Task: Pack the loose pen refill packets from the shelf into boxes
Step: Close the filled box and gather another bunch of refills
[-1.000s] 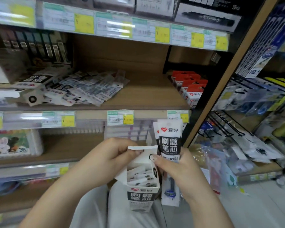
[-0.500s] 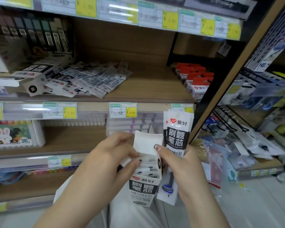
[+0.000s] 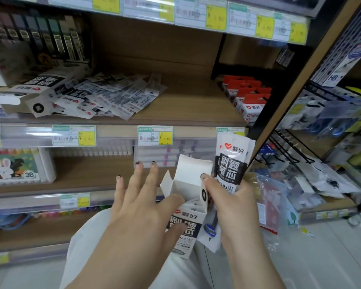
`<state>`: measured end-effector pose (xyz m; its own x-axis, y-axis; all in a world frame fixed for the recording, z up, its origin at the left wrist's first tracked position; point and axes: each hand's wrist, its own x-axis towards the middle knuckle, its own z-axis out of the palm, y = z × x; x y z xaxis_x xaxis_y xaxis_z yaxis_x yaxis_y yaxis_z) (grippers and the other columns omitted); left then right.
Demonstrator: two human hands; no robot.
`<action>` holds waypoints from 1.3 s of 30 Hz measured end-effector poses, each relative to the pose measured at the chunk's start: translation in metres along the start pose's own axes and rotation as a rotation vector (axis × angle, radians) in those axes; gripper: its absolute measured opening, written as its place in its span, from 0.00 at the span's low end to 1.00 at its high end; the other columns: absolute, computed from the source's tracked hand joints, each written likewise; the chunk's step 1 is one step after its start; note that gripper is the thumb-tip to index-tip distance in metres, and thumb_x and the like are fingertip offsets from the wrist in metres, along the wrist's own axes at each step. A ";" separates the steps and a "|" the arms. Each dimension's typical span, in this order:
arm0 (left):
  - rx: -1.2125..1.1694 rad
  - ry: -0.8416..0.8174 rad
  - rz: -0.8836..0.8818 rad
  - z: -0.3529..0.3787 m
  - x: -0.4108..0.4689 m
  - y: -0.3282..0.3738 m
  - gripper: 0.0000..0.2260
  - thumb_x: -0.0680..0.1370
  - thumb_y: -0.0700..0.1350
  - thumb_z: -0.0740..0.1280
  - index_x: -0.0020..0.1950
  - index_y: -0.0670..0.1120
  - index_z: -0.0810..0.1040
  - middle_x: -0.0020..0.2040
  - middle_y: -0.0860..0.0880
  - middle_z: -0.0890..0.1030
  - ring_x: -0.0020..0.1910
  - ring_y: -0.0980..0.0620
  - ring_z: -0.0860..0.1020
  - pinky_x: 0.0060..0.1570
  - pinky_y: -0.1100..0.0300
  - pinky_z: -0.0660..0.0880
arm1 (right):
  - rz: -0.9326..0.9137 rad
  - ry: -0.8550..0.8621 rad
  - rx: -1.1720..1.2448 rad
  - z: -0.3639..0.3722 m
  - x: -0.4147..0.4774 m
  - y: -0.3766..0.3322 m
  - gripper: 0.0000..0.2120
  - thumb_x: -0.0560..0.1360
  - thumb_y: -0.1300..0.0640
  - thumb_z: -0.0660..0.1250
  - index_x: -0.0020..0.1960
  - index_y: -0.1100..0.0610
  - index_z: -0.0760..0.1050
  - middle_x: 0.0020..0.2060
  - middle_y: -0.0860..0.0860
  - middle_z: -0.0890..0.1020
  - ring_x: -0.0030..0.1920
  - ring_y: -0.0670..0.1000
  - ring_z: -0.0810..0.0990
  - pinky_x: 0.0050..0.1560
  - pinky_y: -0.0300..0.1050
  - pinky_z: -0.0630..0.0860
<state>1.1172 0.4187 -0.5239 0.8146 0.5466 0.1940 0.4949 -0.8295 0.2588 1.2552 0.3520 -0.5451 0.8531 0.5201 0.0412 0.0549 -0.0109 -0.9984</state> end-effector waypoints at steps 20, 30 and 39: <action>-0.535 0.074 -0.002 0.035 0.000 0.011 0.21 0.76 0.51 0.66 0.63 0.69 0.63 0.62 0.71 0.63 0.59 0.62 0.66 0.52 0.69 0.65 | -0.283 -0.312 0.680 -0.002 0.002 -0.079 0.07 0.66 0.51 0.70 0.37 0.54 0.78 0.27 0.45 0.78 0.29 0.44 0.79 0.37 0.41 0.79; -0.568 0.131 -0.009 0.040 -0.005 0.006 0.13 0.74 0.50 0.67 0.47 0.56 0.62 0.39 0.61 0.67 0.39 0.59 0.67 0.39 0.65 0.66 | -0.393 -0.384 0.471 0.002 0.027 -0.059 0.12 0.67 0.48 0.73 0.41 0.56 0.78 0.31 0.47 0.81 0.33 0.48 0.80 0.45 0.52 0.80; -0.573 0.143 0.003 0.038 -0.004 0.007 0.14 0.74 0.49 0.69 0.48 0.58 0.63 0.39 0.62 0.68 0.41 0.60 0.69 0.36 0.69 0.66 | -0.316 -0.600 0.256 -0.007 0.024 -0.052 0.03 0.69 0.56 0.71 0.42 0.52 0.82 0.35 0.50 0.85 0.36 0.50 0.84 0.40 0.41 0.79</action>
<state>1.1291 0.4068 -0.5591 0.7471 0.5872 0.3114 0.2174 -0.6586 0.7204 1.2769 0.3590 -0.4919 0.3805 0.8453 0.3751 0.0664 0.3796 -0.9228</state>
